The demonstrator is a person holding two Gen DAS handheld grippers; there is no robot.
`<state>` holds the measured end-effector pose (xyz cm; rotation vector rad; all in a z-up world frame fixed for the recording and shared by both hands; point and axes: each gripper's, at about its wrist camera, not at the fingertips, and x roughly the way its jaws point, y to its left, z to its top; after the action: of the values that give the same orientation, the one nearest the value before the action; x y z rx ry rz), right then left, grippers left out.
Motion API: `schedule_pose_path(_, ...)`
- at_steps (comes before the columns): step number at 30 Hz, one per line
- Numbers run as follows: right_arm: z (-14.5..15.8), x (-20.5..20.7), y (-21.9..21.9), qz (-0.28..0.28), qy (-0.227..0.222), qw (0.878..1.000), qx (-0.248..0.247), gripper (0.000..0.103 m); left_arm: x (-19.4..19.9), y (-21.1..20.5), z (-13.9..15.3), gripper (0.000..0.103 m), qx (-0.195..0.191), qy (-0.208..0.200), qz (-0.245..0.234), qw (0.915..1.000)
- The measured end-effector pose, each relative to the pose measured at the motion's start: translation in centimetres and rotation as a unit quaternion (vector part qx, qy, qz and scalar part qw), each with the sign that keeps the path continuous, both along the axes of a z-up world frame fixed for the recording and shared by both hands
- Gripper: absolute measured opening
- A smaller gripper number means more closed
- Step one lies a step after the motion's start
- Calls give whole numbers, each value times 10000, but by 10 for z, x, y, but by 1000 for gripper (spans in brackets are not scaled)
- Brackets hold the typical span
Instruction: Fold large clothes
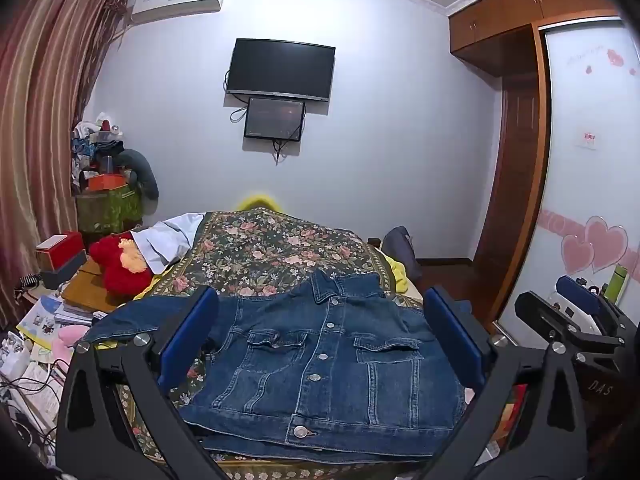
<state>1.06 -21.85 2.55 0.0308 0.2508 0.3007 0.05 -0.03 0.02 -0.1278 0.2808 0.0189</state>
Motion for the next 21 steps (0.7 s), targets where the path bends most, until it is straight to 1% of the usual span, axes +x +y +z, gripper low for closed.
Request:
schedule_pose_path(12, 5, -3, 4, -15, 13, 10000, -11, 103, 3, -9, 1, 103, 42, -11, 49, 10000)
schedule_pose_path(13, 4, 2, -2, -12, 70, 10000, 41, 103, 3, 1, 1, 103, 18, 4, 42, 10000)
schedule_pose_path(21, 5, 1, 0, 11, 48, 10000, 33, 103, 5, 3, -3, 103, 1, -3, 45, 10000)
